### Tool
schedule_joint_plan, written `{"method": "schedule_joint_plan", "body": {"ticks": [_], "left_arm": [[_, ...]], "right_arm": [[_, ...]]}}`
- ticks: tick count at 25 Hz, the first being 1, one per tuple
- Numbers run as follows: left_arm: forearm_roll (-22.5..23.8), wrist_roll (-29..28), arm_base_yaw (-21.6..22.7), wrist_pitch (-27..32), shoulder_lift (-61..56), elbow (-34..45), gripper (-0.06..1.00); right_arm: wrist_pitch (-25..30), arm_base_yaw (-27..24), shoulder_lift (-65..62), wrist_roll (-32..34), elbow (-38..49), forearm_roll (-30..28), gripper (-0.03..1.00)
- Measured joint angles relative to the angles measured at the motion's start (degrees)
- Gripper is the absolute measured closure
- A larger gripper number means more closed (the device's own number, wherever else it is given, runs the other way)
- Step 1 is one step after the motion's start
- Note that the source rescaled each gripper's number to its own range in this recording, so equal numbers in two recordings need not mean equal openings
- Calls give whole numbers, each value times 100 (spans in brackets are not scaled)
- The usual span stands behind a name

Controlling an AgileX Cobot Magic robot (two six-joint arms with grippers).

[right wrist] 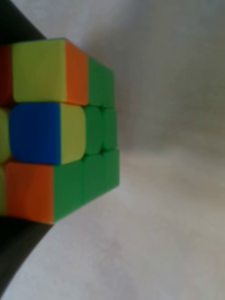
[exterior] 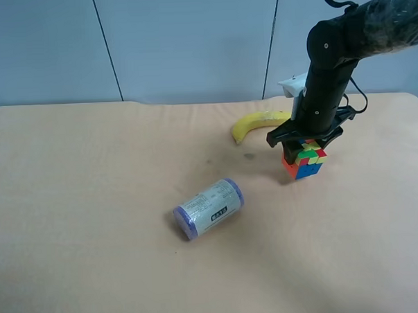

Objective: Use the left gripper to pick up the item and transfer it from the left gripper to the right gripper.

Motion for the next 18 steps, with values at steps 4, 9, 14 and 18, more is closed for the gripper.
{"method": "schedule_joint_plan", "body": {"ticks": [4, 9, 14, 18], "left_arm": [[0, 0, 0, 0, 0, 0, -6], [0, 0, 0, 0, 0, 0, -6], [0, 0, 0, 0, 0, 0, -6], [0, 0, 0, 0, 0, 0, -6]], "right_arm": [[-59, 0, 66, 0, 0, 12, 96], [-64, 0, 77, 0, -1, 29, 96], [-102, 0, 83, 4, -1, 29, 17], [-90, 0, 83, 11, -6, 29, 0]]}}
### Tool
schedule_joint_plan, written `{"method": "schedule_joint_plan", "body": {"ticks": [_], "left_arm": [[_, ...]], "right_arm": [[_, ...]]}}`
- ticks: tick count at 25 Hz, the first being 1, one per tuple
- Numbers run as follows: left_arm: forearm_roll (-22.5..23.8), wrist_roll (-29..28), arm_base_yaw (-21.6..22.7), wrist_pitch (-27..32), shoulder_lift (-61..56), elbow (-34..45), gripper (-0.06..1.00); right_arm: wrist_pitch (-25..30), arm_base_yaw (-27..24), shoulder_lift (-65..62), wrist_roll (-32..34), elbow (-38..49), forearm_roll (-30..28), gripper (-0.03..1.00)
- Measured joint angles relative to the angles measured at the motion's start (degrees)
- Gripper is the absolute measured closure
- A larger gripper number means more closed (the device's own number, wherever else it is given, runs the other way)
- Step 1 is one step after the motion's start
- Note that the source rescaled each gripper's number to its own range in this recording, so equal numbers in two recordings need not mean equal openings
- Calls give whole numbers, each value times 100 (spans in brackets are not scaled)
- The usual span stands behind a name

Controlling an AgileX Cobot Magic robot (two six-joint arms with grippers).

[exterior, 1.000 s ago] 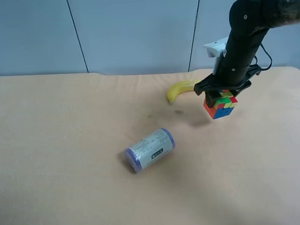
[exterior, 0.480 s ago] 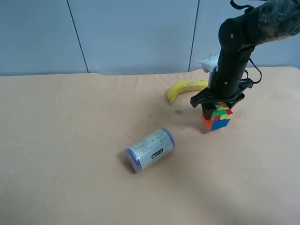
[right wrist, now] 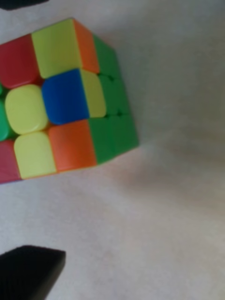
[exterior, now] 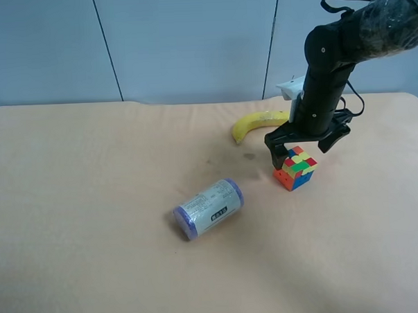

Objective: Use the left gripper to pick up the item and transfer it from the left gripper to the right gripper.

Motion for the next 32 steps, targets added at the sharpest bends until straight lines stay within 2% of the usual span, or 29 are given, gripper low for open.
{"method": "schedule_joint_plan", "body": {"ticks": [4, 9, 17, 23, 29, 32], "left_arm": [[0, 0, 0, 0, 0, 0, -6], [0, 0, 0, 0, 0, 0, -6], [0, 0, 0, 0, 0, 0, -6], [0, 0, 0, 0, 0, 0, -6], [0, 0, 0, 0, 0, 0, -6], [0, 0, 0, 0, 0, 0, -6]], "right_arm": [[74, 0, -45, 0, -27, 0, -2], [588, 0, -536, 1, -296, 6, -3], [1277, 0, -2085, 106, -441, 6, -3], [2116, 0, -3382, 111, -441, 6, -3], [2176, 0, -4555, 148, -382, 106, -3], [2183, 0, -5254, 148, -49, 161, -3]]}}
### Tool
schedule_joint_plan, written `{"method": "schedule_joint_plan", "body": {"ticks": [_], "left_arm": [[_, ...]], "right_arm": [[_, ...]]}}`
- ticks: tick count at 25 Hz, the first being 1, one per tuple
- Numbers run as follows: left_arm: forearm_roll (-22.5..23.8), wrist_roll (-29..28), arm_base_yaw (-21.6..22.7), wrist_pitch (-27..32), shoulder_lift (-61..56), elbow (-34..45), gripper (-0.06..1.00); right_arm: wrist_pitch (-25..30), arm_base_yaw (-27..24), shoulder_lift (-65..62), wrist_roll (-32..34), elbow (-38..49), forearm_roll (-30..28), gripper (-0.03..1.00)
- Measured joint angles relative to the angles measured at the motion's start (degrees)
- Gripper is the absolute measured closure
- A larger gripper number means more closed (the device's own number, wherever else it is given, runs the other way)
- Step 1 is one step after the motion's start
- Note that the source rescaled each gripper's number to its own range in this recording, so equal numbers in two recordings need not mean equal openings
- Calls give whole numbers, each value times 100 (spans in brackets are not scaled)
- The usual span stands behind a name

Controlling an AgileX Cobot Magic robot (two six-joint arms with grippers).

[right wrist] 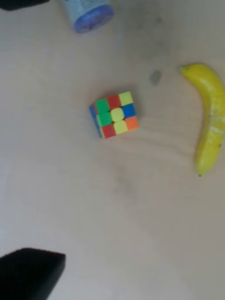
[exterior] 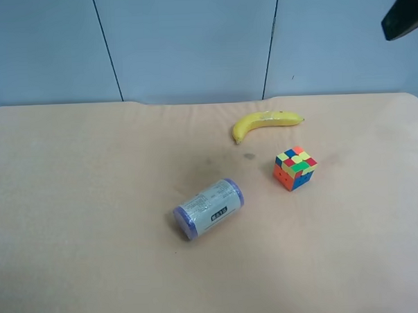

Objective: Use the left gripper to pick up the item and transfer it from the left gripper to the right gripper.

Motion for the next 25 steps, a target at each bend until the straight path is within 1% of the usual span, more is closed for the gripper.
{"method": "schedule_joint_plan", "body": {"ticks": [2, 9, 15, 20, 23, 25], "left_arm": [[0, 0, 0, 0, 0, 0, -6], [0, 0, 0, 0, 0, 0, -6], [0, 0, 0, 0, 0, 0, -6], [0, 0, 0, 0, 0, 0, -6], [0, 0, 0, 0, 0, 0, -6], [0, 0, 0, 0, 0, 0, -6]], "right_arm": [[0, 0, -444, 0, 380, 0, -3], [6, 0, -2063, -64, 2121, 1, -3], [-536, 0, -3396, -162, 3425, 83, -3], [-888, 0, -4465, -427, 4134, 548, -3], [-893, 0, -4997, -668, 4266, 768, -3], [-850, 0, -5322, -709, 4323, 807, -3]]}}
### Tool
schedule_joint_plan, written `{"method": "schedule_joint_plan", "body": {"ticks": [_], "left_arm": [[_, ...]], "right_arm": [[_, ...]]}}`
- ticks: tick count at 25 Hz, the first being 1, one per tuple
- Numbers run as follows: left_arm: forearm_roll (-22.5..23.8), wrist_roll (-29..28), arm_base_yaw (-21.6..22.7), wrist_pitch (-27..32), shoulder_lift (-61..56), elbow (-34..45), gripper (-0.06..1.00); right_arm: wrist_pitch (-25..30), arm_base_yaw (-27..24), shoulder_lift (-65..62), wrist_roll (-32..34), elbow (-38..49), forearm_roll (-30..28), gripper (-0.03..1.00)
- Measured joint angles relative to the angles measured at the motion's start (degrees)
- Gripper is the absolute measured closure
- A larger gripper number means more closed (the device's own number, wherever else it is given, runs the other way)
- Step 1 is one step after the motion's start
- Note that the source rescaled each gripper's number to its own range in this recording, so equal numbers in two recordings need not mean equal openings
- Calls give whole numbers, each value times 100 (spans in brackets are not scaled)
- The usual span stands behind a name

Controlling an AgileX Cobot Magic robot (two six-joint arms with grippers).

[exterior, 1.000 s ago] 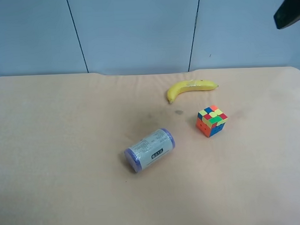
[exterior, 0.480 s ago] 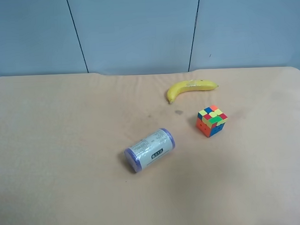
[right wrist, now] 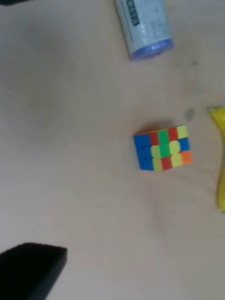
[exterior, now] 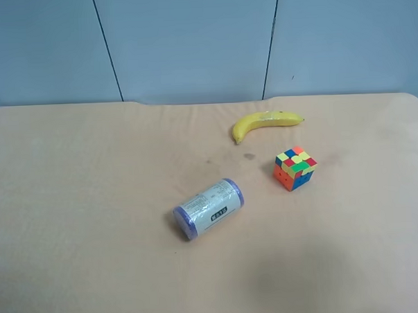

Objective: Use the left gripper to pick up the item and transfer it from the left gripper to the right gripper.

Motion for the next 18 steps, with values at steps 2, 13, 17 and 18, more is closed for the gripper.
{"method": "schedule_joint_plan", "body": {"ticks": [2, 13, 17, 18], "left_arm": [[0, 0, 0, 0, 0, 0, -6], [-5, 0, 0, 0, 0, 0, -6], [-5, 0, 0, 0, 0, 0, -6], [-5, 0, 0, 0, 0, 0, -6]], "right_arm": [[16, 0, -235, 6, 11, -6, -3], [49, 0, -395, 47, 11, -17, -3], [49, -42, -395, 47, 11, -11, -3], [49, -124, -395, 47, 11, -6, -3]]}}
